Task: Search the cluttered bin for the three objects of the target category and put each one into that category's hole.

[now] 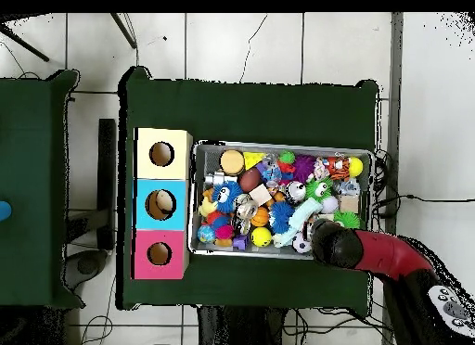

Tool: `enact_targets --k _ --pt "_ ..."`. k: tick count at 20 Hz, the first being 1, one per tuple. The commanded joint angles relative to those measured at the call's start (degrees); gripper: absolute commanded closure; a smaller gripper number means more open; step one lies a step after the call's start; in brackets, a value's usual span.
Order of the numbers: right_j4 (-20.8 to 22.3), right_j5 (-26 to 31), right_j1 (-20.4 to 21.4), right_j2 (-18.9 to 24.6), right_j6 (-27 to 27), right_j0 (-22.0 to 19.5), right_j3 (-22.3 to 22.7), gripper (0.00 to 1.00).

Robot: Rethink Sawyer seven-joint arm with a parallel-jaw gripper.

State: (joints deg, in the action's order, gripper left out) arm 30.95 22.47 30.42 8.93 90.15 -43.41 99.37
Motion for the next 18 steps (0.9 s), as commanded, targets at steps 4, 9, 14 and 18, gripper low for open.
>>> enact_targets --k 4,9,14,18 --pt "-1.8 0.0 -1.2 4.4 2.9 -1.2 -0.8 0.00" --pt "-1.9 0.3 -1.0 4.5 2.7 -1.2 -0.6 0.00" --pt "-1.9 0.4 -0.9 4.6 2.5 -1.3 -0.7 0.00" --pt "-1.9 0.4 -0.8 4.7 2.4 -1.3 -0.6 0.00"
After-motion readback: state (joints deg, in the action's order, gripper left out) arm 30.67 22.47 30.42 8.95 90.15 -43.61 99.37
